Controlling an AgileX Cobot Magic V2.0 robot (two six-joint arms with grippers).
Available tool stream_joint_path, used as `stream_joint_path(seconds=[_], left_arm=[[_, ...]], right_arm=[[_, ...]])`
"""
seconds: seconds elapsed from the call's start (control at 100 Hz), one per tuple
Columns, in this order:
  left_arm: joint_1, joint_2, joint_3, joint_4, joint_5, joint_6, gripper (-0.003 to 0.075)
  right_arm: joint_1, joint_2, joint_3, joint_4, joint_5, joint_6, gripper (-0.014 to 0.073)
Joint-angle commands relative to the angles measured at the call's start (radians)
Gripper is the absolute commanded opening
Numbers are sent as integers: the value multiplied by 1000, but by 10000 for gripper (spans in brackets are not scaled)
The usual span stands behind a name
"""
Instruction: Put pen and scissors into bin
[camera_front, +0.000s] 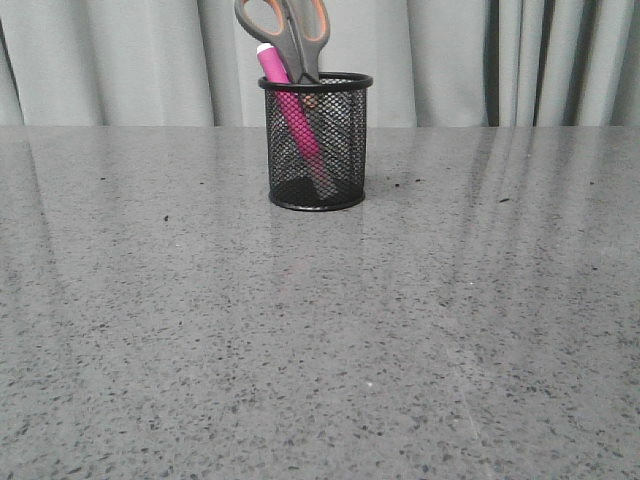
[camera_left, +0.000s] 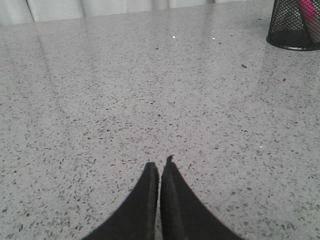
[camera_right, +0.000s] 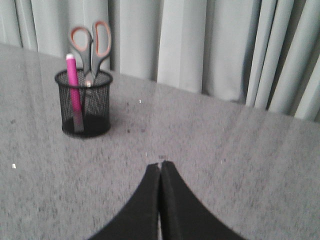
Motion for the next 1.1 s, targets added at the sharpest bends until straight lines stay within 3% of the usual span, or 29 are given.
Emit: stream_joint_path(seconds=[0.0, 0.27, 0.49, 0.74, 1.09], left_arm=[[2, -31, 24, -11, -65, 0, -20], [2, -31, 24, -11, -65, 0, -20], [2, -31, 24, -11, -65, 0, -20], [2, -31, 24, -11, -66, 0, -20], [2, -31, 24, -11, -66, 0, -20]], right_arm=[[-5, 0, 28, -28, -71, 0, -68], [-6, 2, 181, -19, -146, 0, -68], [-106, -1, 314, 156, -243, 0, -68], [-268, -3, 312, 223, -147, 0, -68], [-306, -126, 314, 247, -46, -2, -68]])
